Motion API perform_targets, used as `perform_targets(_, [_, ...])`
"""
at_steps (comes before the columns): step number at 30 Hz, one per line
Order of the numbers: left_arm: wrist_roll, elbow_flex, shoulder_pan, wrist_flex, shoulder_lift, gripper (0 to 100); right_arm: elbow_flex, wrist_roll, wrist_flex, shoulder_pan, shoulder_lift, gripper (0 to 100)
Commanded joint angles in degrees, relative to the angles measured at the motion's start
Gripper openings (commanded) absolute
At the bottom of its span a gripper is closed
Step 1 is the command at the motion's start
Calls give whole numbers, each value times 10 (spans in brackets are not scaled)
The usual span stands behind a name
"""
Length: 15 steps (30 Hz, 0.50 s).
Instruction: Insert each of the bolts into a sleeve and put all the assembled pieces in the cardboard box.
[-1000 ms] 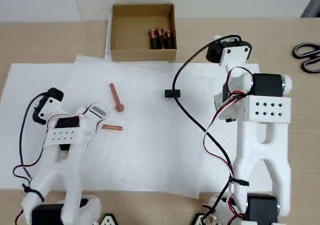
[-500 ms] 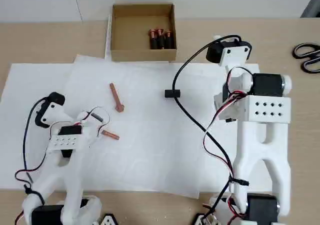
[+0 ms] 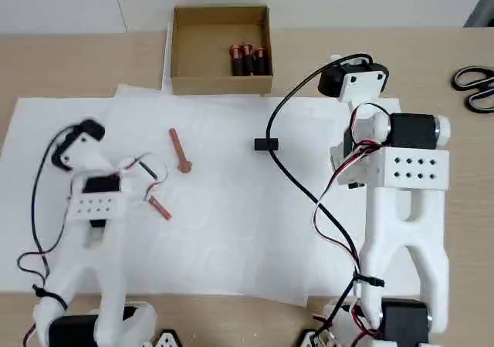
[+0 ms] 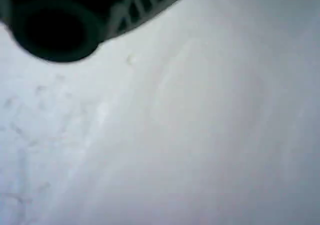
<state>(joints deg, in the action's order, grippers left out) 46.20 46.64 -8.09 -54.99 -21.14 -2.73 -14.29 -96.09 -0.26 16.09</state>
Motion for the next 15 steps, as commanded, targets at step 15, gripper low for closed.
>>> perform_targets(15, [-353,-218,-4,-280,-17,5,2,-3,-1,4,27,4])
